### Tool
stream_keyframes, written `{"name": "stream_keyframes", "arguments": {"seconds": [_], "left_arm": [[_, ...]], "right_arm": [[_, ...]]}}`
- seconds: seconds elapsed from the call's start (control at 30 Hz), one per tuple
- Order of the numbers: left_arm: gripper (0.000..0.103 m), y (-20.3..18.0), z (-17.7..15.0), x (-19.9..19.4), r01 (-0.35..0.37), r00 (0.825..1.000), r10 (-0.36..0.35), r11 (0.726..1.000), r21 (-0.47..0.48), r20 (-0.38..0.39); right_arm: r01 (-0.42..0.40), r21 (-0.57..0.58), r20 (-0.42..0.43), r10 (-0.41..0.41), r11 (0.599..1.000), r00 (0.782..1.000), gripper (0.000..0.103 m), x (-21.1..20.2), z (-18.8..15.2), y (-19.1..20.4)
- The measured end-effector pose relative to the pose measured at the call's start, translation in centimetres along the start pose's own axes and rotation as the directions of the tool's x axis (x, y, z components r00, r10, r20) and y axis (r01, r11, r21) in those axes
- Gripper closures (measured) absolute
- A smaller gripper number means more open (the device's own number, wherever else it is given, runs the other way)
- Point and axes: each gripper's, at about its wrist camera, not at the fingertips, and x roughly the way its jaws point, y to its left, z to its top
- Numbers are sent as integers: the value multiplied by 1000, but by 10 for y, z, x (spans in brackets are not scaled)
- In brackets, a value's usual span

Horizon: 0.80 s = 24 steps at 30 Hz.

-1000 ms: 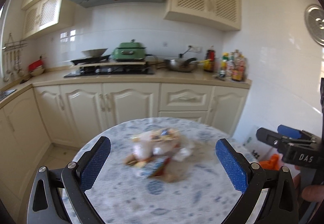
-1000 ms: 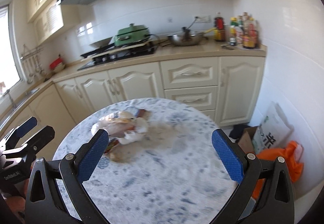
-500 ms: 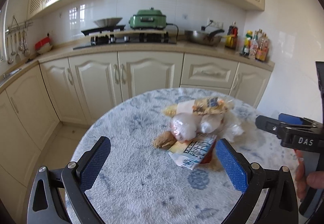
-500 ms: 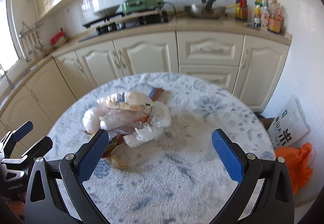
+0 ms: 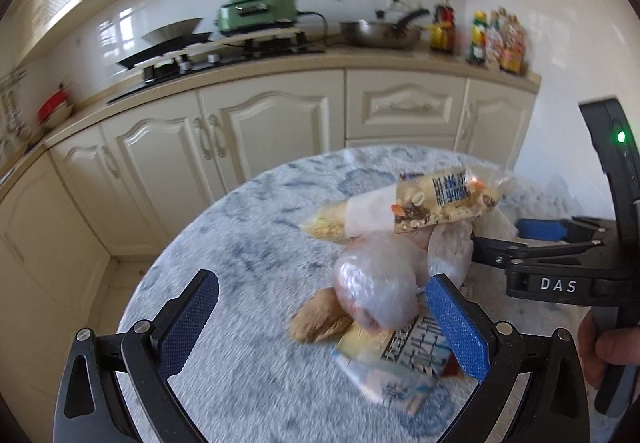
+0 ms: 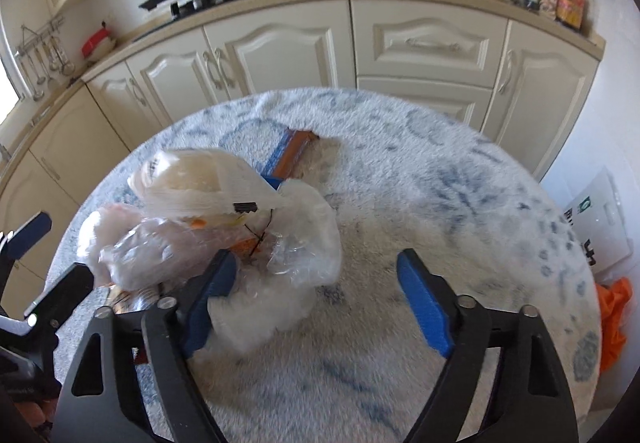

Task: Collect trash
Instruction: 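Grasp a tied clear plastic bag with the left tool while the right tool grasps crumpled clear wrap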

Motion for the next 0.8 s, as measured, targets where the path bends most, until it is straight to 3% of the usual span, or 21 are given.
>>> {"name": "stream_keyframes", "arguments": {"seconds": [0.03,0.1,0.23,0.53,0.63,0.67,0.8], "left_arm": [[1,-3,4,10,1,1000,-1,1000,20,-14],[2,-7,11,25,11,1000,-10,998,57,-26],[3,-14,26,39,51,999,-50,993,109,-10],[1,-42,37,69,60,998,-60,949,310,-11],[1,-54,37,82,85,996,-78,936,341,-33],[2,-59,37,83,88,996,-80,931,353,-38],[2,-79,35,84,104,994,-99,891,442,-34]], "right_arm": [[-10,-8,-7,10,1000,1000,38,2,-1,1],[-13,-24,-21,12,1000,1000,62,6,-3,2],[-39,-28,-6,39,999,999,75,0,-8,-3],[-41,-27,-10,41,999,999,70,-10,-7,-17],[-45,-29,-27,44,999,999,57,-8,-9,-19],[-48,-28,-27,47,998,999,48,-8,-10,-20],[-48,2,-19,48,999,999,45,-18,-22,-34]]}}
